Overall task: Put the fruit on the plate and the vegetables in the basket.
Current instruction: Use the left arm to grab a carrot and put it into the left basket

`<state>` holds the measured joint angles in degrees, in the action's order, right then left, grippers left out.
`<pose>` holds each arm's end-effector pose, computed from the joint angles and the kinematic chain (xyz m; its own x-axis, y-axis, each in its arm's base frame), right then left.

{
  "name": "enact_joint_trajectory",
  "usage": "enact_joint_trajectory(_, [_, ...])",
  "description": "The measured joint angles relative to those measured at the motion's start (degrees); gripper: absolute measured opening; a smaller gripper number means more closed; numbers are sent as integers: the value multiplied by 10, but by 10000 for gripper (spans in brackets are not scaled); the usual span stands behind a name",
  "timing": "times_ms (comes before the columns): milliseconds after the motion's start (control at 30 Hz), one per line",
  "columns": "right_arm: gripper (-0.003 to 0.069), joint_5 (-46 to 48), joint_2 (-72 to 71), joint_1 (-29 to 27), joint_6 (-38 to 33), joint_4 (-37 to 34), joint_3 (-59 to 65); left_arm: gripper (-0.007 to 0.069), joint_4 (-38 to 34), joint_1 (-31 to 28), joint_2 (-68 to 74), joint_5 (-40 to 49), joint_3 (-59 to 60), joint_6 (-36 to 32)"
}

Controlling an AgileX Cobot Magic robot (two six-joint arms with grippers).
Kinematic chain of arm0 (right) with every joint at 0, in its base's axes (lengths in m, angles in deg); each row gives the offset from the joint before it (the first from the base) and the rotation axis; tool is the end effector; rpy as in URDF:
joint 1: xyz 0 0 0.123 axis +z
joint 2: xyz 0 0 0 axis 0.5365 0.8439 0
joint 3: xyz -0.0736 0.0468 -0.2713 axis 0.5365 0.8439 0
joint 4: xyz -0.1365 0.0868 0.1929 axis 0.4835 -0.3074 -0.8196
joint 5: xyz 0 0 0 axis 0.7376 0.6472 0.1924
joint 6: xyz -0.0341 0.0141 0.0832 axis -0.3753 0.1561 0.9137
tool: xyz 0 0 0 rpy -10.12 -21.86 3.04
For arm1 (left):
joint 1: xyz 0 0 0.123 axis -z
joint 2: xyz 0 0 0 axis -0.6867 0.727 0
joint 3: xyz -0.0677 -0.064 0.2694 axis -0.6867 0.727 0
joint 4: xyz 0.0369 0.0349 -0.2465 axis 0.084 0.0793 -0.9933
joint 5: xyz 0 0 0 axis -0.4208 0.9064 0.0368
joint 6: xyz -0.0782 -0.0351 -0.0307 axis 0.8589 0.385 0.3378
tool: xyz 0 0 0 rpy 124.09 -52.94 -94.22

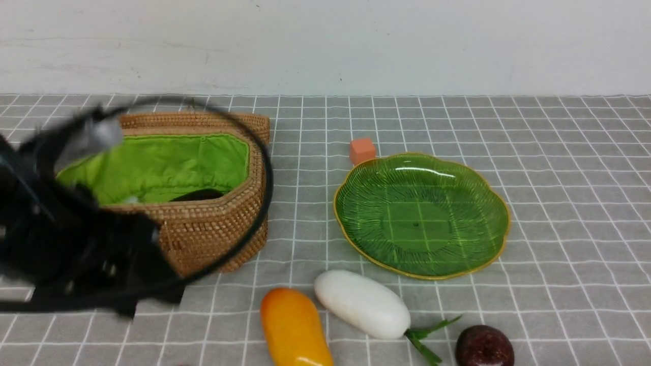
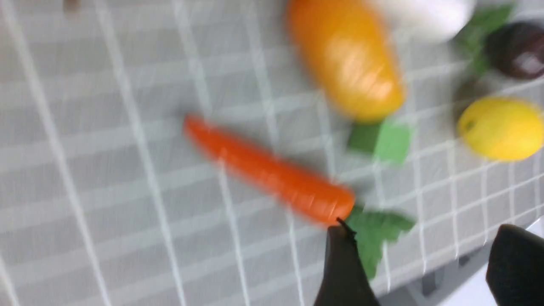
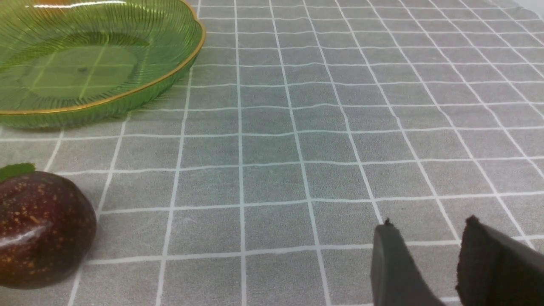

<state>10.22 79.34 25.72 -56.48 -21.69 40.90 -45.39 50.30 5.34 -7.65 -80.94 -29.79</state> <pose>0.0519 -0.0049 0.1737 -0.3024 -0.0109 -0.9531 0.0904 0.9951 -0.0400 0.1998 -0.0629 0.3083 -0.9803 -0.0443 -0.1925 0.0473 0.8933 -0.4470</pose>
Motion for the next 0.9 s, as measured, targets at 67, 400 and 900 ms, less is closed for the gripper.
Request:
enact_joint_trajectory(67, [242, 0, 0, 0, 0, 0, 0, 435, 7, 0, -18, -13, 48, 49])
enact_joint_trajectory(400, [242, 0, 0, 0, 0, 0, 0, 455, -68, 0, -52, -170, 233, 229])
enact_joint_trajectory(900, [242, 0, 0, 0, 0, 0, 0, 480, -202, 0, -23, -263, 235, 4])
